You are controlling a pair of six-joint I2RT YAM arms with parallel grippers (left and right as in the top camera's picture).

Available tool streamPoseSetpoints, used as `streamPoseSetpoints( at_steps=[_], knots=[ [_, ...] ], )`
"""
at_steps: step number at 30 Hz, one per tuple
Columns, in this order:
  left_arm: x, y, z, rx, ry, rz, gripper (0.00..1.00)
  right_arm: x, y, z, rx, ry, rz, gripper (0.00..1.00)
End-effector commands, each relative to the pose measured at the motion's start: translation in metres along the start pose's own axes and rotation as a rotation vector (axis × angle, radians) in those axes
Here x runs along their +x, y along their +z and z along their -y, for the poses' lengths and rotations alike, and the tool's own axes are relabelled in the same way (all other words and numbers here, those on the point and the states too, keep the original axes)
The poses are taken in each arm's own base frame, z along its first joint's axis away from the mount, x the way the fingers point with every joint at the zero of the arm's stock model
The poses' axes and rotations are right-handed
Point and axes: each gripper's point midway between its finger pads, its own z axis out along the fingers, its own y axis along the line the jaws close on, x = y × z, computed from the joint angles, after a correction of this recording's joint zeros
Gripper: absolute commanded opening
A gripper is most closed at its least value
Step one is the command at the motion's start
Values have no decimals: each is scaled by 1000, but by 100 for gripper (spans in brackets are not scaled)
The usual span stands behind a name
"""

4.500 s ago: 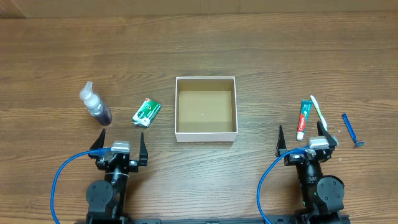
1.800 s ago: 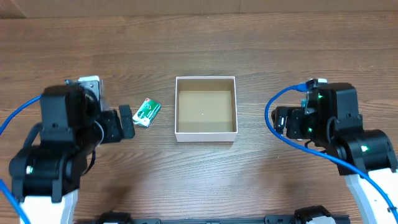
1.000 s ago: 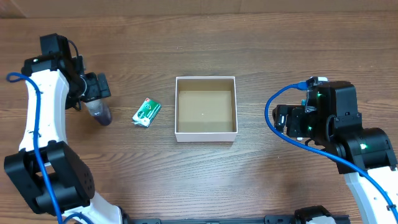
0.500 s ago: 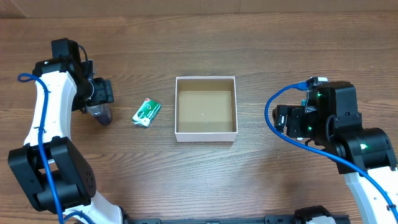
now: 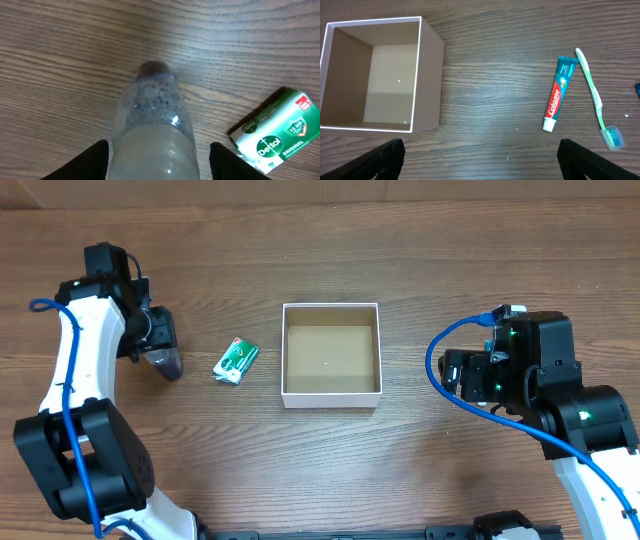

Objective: Pack container
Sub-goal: 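Lift the bottle with the left gripper and lower it into the box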

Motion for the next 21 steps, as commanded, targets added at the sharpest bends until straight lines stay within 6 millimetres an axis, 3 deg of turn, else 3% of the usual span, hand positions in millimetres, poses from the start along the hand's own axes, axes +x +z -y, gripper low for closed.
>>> streamPoseSetpoints(
  at_steps=[1,2,8,12,14,17,20,21],
  knots=[
    [8,14,2,10,5,-28,64,-11,-10,-1,2,-5,42,100],
    [7,14,2,10,5,-24,64,-11,-10,-1,2,-5,42,100],
    [3,14,3,11,3,-8,41,-11,-10,-1,1,-5,42,100],
    [1,13,3,11,-6,0,16,-11,-10,-1,2,-5,42,100],
    [-4,3,6,14,-7,31,5,-11,-10,-1,2,-5,42,100],
    [-22,-44,24,28,38,162,4,-11,-10,-1,1,-5,43,100],
    [-28,-116,62,65,121,317,4,-11,-10,-1,1,-5,43,100],
    [-28,-154,86,102,148,378,4,-11,-10,-1,1,-2,43,100]
  ],
)
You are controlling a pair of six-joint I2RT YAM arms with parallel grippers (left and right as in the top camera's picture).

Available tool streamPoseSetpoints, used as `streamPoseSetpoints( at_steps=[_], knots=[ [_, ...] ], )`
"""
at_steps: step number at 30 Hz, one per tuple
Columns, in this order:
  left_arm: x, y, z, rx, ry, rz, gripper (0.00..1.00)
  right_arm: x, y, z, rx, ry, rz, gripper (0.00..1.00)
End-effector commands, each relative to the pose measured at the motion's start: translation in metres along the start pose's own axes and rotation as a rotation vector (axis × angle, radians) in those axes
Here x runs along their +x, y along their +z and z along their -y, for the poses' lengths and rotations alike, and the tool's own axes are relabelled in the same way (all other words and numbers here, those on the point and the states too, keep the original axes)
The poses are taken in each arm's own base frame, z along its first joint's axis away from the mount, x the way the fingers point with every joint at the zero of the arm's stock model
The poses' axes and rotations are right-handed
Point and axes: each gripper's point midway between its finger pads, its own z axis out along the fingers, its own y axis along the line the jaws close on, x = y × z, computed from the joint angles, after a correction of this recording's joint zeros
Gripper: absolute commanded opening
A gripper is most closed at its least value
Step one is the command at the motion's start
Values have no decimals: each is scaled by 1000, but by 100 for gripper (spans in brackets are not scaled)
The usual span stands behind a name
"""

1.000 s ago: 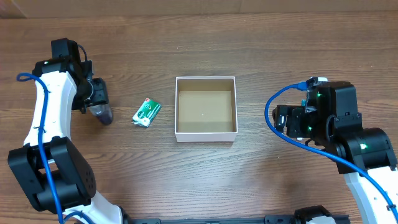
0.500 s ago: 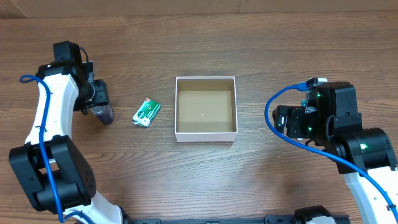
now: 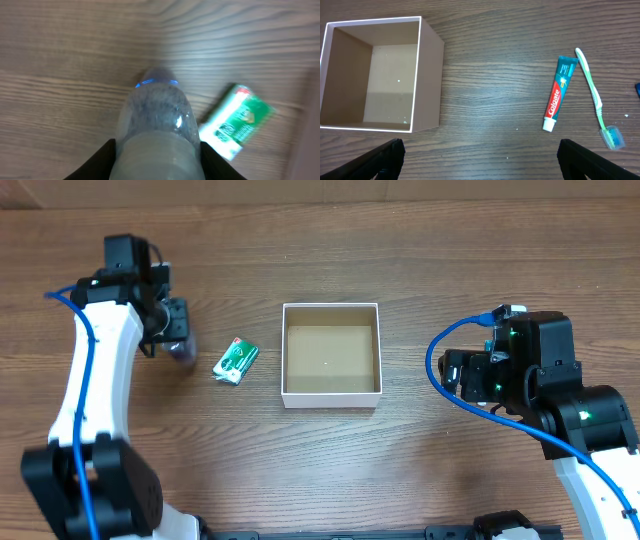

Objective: Pack container
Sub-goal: 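Lift the bottle with the left gripper and lower it into the box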

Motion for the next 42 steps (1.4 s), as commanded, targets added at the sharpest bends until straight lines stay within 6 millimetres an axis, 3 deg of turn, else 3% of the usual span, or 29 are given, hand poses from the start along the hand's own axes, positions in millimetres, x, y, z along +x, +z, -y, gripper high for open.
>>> streamPoseSetpoints(
  at_steps=[1,2,4,6,8,12,19,23,29,31,32,33,35,42],
  knots=[
    [-40,-124,59,91,50,280,4,-12,-10,-1,2,-1,43,100],
    [-41,-145,77,122,66,305,4,-12,-10,-1,2,-1,43,100],
    [-40,-185,133,218,139,376,4,-12,-10,-1,2,-1,43,100],
    [-33,-196,174,291,176,397,4,-12,-10,-1,2,-1,43,100],
    [-26,-185,198,319,170,355,4,-11,-10,-1,2,-1,43,100],
    [-16,-129,231,294,184,202,4,-11,-10,-1,-2,-1,41,100],
    [-21,-37,253,229,194,65,4,-10,-10,-2,-5,-1,36,100],
    [-25,6,241,95,193,44,4,-9,-10,-1,-4,-1,32,100],
    [-22,13,228,16,192,31,4,-9,-10,-1,-4,0,31,100],
    [-18,13,227,10,195,14,14,-9,-10,-1,-4,0,30,100],
    [-17,13,226,8,197,7,29,-8,-10,-1,-4,0,30,100],
    [-16,13,226,8,197,5,31,-8,-10,-1,-4,0,30,100],
    [-15,13,226,10,198,-1,46,-8,-10,-1,-4,0,30,100],
    [-4,11,230,43,207,-45,64,-8,-10,-1,-4,0,29,100]
  ],
)
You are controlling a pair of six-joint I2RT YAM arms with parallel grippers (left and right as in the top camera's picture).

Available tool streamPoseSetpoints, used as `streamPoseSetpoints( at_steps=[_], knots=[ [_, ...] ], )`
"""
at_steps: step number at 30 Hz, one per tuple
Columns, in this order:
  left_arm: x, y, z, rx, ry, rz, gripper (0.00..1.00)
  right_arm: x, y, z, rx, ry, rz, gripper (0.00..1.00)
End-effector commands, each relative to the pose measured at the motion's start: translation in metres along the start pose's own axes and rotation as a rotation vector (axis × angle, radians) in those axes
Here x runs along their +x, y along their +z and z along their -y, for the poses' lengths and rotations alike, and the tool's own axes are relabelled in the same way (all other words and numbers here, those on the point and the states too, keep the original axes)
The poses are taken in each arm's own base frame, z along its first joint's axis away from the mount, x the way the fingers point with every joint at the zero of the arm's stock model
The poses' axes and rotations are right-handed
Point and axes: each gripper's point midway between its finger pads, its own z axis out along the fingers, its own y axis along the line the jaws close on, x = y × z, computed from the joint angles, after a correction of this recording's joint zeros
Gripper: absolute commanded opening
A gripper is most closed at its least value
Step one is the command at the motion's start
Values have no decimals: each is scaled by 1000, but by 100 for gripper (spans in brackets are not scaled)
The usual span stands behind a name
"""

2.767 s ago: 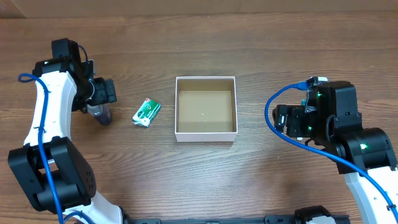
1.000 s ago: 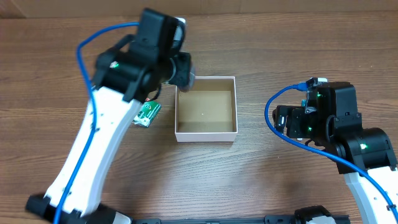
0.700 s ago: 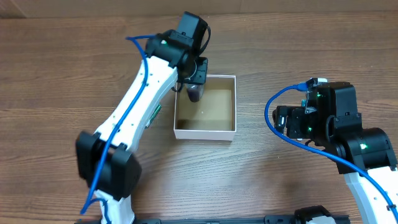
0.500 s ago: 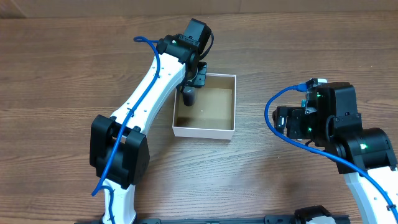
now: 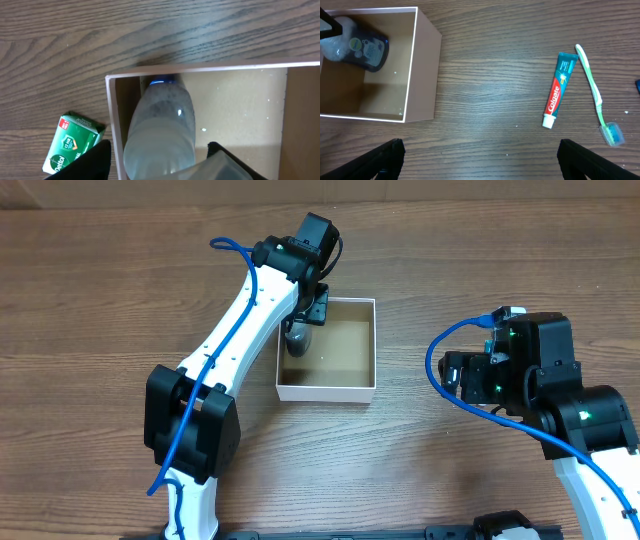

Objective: Pack container
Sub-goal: 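Lift the bottle with the left gripper and lower it into the box, then release the bottle and move the left gripper to the Dettol soap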

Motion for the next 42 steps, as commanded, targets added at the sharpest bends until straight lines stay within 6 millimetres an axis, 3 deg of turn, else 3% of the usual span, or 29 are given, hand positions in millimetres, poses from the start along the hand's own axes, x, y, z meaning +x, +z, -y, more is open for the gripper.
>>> streamPoseSetpoints(
  at_steps=[1,4,6,7,8,9,10,11,14,17,21,29,35,37,39,42],
  knots=[
    [1,-12,2,14,-1,-1,64,-12,-10,-2,-7,-1,43,100],
    [-2,-38,0,32,-8,45,64,-11,-10,-2,-6,-1,41,100],
    [-9,-80,-2,69,-14,145,67,-11,-10,-2,-6,-1,42,100],
    [-11,-115,-7,92,2,220,74,-11,-10,-2,-6,-2,42,100],
    [-6,-141,-18,94,3,263,80,-11,-10,-2,-6,-1,42,100],
    [0,-155,-28,85,-11,275,82,-11,-10,-2,-6,-2,42,100],
    [6,-163,-40,76,-28,272,84,-11,-10,-2,-6,-2,42,100],
    [17,-166,-64,47,-71,235,85,-11,-10,-2,-7,-1,41,100],
    [38,-134,-117,-17,-138,83,87,-11,-10,-3,-14,-2,40,100],
    [54,-84,-143,-4,-127,-18,91,-11,-10,-4,-18,-2,39,100],
    [67,-15,-145,54,60,-84,95,-10,-10,-5,-25,-2,38,100],
    [88,77,-123,137,199,-277,95,-10,-10,-5,-25,-2,38,100],
    [104,109,-106,136,238,-361,89,-11,-10,-5,-25,-2,38,100],
    [104,109,-107,135,234,-363,75,-11,-10,-5,-25,-2,38,100],
    [106,108,-107,135,232,-369,51,-11,-10,-5,-25,-2,38,100],
    [107,108,-107,136,232,-376,44,-11,-10,-5,-25,-2,38,100]
  ],
)
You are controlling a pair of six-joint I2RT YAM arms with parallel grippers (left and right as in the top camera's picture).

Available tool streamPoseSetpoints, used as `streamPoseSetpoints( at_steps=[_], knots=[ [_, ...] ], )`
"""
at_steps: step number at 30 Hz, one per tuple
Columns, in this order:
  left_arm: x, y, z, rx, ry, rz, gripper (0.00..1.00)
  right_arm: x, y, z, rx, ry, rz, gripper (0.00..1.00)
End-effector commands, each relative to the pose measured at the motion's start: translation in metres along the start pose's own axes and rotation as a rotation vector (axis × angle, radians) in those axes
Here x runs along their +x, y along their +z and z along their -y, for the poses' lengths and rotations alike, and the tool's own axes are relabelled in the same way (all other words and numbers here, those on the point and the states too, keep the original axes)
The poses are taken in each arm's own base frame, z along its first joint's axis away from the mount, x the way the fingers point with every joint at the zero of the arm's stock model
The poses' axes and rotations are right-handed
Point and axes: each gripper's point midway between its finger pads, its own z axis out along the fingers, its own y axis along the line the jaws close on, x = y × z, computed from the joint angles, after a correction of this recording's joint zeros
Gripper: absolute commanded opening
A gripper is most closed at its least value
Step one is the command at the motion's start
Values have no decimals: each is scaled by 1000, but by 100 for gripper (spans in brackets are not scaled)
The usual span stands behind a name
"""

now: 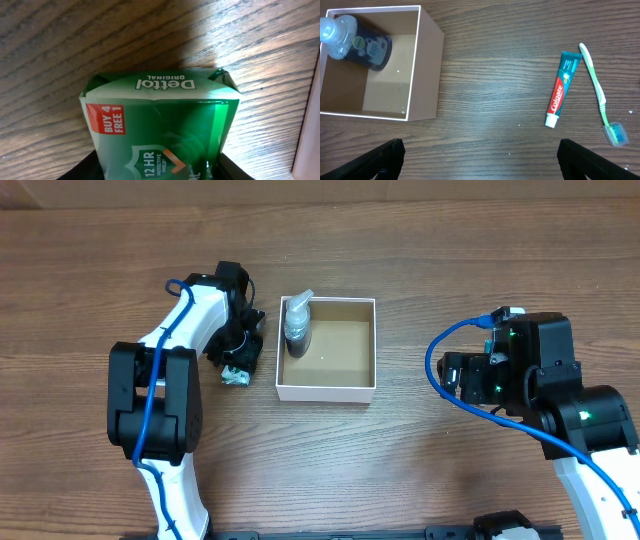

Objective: Pack container
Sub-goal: 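Release the bottle and move the left gripper to the Dettol soap, then grasp the green Dettol soap with the left gripper and place it in box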

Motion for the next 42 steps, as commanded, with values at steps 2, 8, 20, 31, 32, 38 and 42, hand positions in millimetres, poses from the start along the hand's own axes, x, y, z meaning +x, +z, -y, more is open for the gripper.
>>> streamPoseSetpoints(
  at_steps=[2,8,20,31,32,38,42],
  knots=[
    [3,6,4,19,8,-22,39,-11,-10,-3,-9,-2,42,100],
    [2,-21,-1,-13,-42,-17,4,-11,-10,-3,-9,-2,42,100],
    [-38,-241,139,48,4,639,4,-12,-10,-3,-10,-3,46,100],
    [-79,-147,214,-1,-3,536,4,-11,-10,-3,-11,-2,43,100],
    [-83,-141,214,-3,-5,534,4,-11,-10,-3,-14,-3,42,100],
    [-105,-126,193,-35,-55,549,4,-14,-14,35,203,154,80,100],
    [-109,-127,182,-39,-80,554,4,-13,-18,58,294,264,100,100]
  ],
)
